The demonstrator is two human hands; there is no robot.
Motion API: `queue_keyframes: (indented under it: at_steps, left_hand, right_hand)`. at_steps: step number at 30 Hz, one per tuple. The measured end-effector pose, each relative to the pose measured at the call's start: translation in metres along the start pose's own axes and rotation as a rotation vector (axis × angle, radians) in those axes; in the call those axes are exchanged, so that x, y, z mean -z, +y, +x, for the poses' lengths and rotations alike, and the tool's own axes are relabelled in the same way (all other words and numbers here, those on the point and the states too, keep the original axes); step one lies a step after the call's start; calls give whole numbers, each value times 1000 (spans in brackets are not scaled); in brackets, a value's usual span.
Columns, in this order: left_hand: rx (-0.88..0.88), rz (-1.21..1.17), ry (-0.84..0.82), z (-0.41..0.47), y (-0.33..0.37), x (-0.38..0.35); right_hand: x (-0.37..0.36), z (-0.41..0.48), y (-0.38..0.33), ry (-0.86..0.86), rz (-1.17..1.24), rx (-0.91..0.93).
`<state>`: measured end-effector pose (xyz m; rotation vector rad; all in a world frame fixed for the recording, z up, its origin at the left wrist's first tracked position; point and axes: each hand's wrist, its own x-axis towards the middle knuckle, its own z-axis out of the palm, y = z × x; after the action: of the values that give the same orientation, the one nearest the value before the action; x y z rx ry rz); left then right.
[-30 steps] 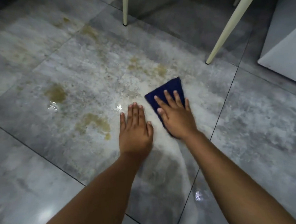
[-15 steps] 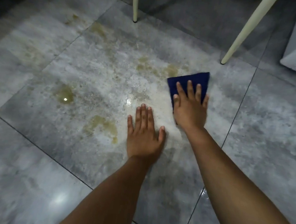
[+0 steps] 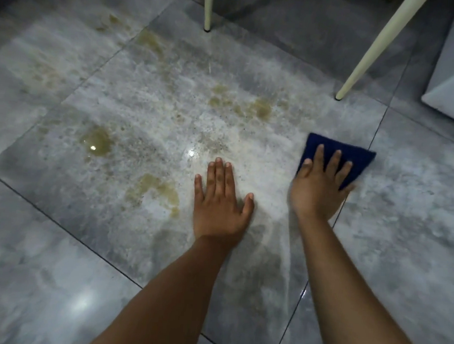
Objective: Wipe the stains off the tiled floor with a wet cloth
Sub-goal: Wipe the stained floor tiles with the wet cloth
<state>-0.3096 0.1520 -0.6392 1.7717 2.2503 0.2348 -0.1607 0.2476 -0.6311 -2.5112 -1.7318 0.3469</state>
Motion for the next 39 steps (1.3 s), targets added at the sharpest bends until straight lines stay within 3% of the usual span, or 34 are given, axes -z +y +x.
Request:
queue_keyframes:
  at_steps: [3,7,11,15,18,22,25,28,31,35,37,39]
  left_hand:
    - [10,13,-19,-1,1,3]
    - [1,22,-23,-1,1,3]
    - [-9,4,-8,0,0,2]
    - [-5,7,22,0,0,0]
    - [-3,22,32,0,0,-1]
    - [-6,11,19,0,0,0]
    - [1,10,18,0,0,-2]
    - [10,15,28,0,0,-3]
    - [4,18,9,0,0,-2]
    - [-1,45,7,-1,-1,-2]
    - [9,57,-4,-1,-1,-1]
    - [13,51,-14,-1,0,-1]
  right_hand:
    - [-5,-25,-18,-43,-14,212]
    - [6,55,-42,-118,-34,399]
    - [17,100,-15,-72,45,101]
    - [11,31,21,18,95,-145]
    - [-1,-18,7,-6,12,18]
    - [12,44,1,-63,-44,319]
    - [25,87,39,-36,21,84]
    - [24,54,67,27,70,-178]
    - [11,3,62,39,34,-144]
    - [21,33,64,-51,-42,100]
    - [30,56,84,-47,-3,36]
    - [35,49,108,3,59,-156]
